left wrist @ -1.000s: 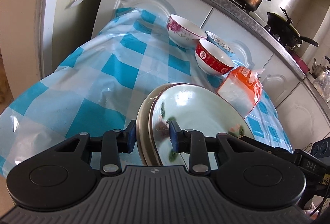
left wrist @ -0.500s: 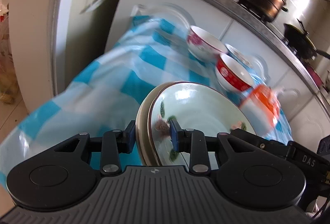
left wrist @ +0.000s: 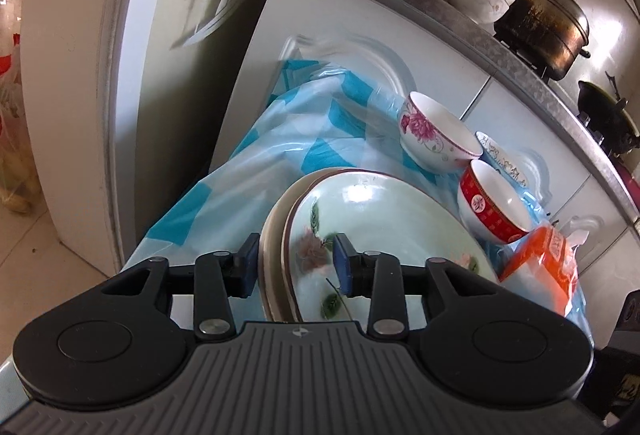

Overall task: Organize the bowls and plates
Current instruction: 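Lower the green plate onto the white plate stack and open the left tool, then move the left tool past the tissue pack toward the bowls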

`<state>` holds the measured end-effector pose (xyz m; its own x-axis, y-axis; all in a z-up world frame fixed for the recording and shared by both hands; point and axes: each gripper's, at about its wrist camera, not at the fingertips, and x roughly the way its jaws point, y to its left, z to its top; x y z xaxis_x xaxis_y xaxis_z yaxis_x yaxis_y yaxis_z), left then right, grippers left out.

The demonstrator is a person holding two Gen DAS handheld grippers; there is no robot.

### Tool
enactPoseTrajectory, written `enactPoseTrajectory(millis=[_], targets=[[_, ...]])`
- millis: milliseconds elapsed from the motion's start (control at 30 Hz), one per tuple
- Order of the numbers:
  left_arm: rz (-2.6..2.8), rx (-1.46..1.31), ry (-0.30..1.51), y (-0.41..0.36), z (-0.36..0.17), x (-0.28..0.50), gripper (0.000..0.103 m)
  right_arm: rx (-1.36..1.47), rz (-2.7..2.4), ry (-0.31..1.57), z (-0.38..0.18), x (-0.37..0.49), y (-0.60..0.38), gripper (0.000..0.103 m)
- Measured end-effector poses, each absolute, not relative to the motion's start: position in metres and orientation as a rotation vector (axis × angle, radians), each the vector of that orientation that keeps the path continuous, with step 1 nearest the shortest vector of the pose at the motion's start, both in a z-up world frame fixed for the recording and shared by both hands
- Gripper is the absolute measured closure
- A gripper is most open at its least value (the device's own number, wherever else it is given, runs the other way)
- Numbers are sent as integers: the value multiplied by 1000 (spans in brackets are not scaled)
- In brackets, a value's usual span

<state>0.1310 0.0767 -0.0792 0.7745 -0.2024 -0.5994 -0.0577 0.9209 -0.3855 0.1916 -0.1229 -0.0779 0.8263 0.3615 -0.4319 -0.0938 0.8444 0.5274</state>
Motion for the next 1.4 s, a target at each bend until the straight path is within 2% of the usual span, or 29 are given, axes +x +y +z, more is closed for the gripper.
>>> enactPoseTrajectory(millis=[267,333,433,567,767,1067,1233,1400], targets=[[-81,-402,664,81,-70,135,58,476,266,512,-69,172,-128,11],[-74,-388,645,80,-62,132,53,455,262,484,-61,156,-131,10],[-82,-330,585,70,-44,123,44,431,228,423,-50,127,-140,1],[-133,-251,525,41,-21,107,40,460,147,352,-44,97,-170,1],[-304,-156,516,-29,-12,92,29,657,4,281,-53,77,-246,1],[-444,-71,655,-120,-49,103,33,986,-61,234,-88,101,-346,1],[-445,-89,717,-142,-69,122,40,1120,14,237,-108,129,-370,1],[-465,-114,738,-154,-76,135,40,1150,125,247,-114,147,-375,0]])
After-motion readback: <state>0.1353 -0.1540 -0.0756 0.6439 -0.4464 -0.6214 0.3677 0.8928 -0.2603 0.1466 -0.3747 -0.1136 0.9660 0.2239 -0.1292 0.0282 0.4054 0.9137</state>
